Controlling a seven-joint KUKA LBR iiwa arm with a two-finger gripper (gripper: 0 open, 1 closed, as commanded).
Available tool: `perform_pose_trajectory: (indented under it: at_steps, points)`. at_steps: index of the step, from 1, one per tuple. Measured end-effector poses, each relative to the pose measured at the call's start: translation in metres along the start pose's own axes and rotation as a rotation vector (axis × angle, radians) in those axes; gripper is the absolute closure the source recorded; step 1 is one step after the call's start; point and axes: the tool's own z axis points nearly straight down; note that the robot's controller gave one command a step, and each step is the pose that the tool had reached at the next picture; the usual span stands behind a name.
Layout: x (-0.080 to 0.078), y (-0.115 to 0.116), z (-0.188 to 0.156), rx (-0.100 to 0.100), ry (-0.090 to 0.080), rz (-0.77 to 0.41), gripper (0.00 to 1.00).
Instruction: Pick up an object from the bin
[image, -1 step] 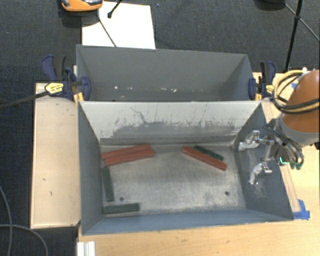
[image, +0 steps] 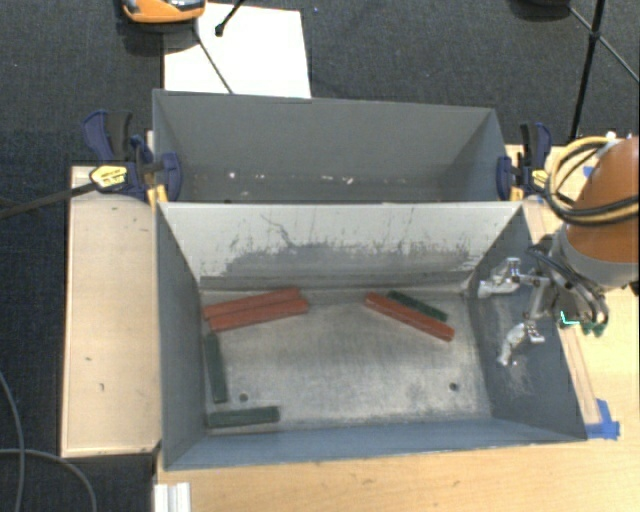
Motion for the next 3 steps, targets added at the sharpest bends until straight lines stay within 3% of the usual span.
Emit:
perform_pose_trajectory:
  at_steps: [1,2,3]
  points:
    - [-0.012,0.011,0.048,0.002,-0.007,-0.032,0.00]
    - [-0.046,0.018,0.110,0.001,-0.006,-0.108,0.00]
    - [-0.032,0.052,0.116,0.001,-0.014,-0.051,1.00]
